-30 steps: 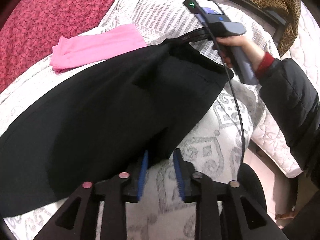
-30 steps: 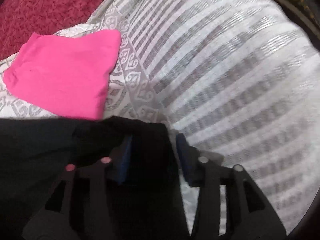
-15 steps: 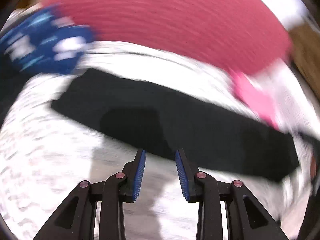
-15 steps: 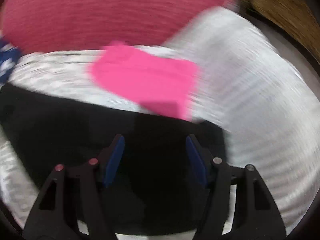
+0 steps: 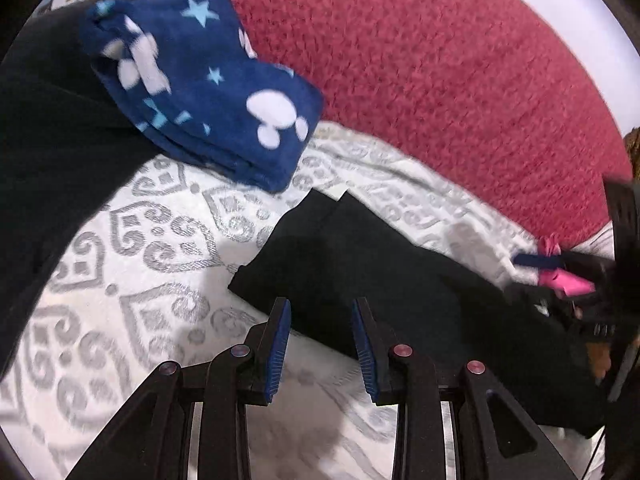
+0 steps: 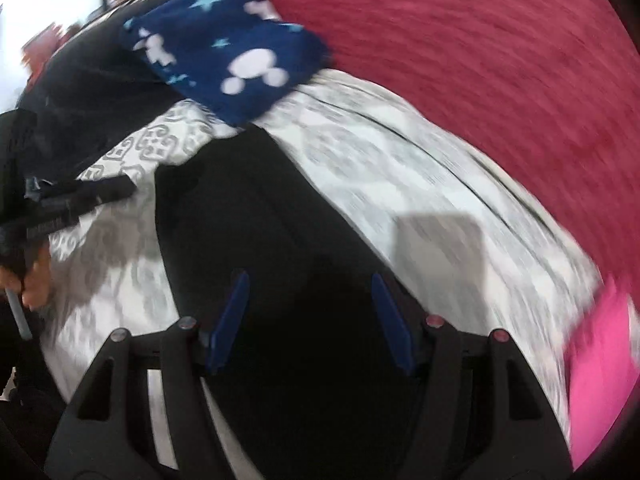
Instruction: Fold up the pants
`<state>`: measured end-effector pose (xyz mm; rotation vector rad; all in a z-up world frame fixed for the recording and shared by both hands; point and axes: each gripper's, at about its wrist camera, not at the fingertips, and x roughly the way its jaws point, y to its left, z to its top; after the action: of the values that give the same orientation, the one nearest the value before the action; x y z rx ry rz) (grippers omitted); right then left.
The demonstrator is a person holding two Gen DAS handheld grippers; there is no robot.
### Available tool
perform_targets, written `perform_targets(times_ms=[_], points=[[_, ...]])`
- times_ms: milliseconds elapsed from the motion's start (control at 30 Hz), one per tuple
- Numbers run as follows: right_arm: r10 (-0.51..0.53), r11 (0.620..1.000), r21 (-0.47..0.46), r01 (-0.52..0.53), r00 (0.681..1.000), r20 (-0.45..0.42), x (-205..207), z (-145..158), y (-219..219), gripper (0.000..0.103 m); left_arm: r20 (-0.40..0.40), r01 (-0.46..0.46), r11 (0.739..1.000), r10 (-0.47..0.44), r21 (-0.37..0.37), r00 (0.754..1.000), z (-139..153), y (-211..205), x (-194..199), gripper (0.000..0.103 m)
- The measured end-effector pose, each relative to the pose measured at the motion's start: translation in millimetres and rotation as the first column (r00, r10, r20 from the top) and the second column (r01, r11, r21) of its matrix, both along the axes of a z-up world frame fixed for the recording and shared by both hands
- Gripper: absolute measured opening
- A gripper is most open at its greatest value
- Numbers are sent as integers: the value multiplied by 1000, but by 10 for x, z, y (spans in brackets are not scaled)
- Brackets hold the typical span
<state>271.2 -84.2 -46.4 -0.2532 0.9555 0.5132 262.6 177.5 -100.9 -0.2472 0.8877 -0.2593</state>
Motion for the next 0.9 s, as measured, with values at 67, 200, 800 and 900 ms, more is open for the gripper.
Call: perform_targets(times_ms=[67, 200, 800, 900], points=[[38, 999, -3, -38, 999, -9, 195, -46, 261, 65, -31, 19, 1000, -19, 0, 999, -111, -1, 88, 43], [98, 995, -12, -98, 995, -9, 547, -156, 647, 65, -53, 45, 997, -48, -57, 997, -192, 31, 200, 48], [160, 987, 16, -159, 976, -151, 1156, -540, 1198, 5, -18, 88, 984, -92, -156, 996, -178, 135, 275, 4], [138, 990, 24, -136, 979, -153, 1165, -513, 1206, 4, 56, 91, 984, -84, -155, 995, -58, 157, 216, 3]])
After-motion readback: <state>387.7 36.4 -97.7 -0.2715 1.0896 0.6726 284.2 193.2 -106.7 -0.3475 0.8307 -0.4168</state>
